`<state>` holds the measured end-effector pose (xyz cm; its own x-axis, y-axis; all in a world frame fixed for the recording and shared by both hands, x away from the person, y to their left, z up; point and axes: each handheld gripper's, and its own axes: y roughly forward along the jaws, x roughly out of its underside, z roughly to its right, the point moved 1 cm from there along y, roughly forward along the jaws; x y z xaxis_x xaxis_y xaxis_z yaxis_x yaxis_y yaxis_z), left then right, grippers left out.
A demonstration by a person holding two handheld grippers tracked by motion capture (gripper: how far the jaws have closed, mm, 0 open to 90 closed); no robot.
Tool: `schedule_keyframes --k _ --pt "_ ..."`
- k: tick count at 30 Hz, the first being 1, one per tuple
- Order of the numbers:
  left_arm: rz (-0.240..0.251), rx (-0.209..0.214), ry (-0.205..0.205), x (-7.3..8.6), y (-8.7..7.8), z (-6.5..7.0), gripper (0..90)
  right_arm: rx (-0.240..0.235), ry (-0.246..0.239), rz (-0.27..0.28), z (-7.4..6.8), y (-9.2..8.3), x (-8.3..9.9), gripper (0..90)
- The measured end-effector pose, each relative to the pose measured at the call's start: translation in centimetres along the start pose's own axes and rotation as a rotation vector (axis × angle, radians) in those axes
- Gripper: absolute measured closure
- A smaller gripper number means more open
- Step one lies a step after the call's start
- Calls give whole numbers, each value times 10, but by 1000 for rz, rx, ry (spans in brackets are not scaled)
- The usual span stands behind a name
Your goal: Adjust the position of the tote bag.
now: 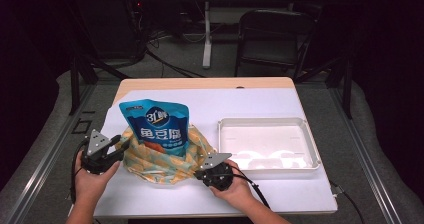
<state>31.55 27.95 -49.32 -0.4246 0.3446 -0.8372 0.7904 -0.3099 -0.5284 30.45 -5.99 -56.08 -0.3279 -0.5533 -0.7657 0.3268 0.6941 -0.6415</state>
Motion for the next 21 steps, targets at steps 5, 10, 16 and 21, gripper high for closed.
schedule_keyframes --k 5,10,16,21 --pt "-24 14 6 -1 9 0 664 -4 6 1 1 0 0 892" --pt "-48 -5 25 0 14 -1 702 -2 7 4 1 1 1 892" --pt "-56 29 19 0 17 -1 812 -3 12 8 -1 0 1 892" --pt "-51 51 2 -3 18 -1 900 6 6 11 -2 -2 1 892"
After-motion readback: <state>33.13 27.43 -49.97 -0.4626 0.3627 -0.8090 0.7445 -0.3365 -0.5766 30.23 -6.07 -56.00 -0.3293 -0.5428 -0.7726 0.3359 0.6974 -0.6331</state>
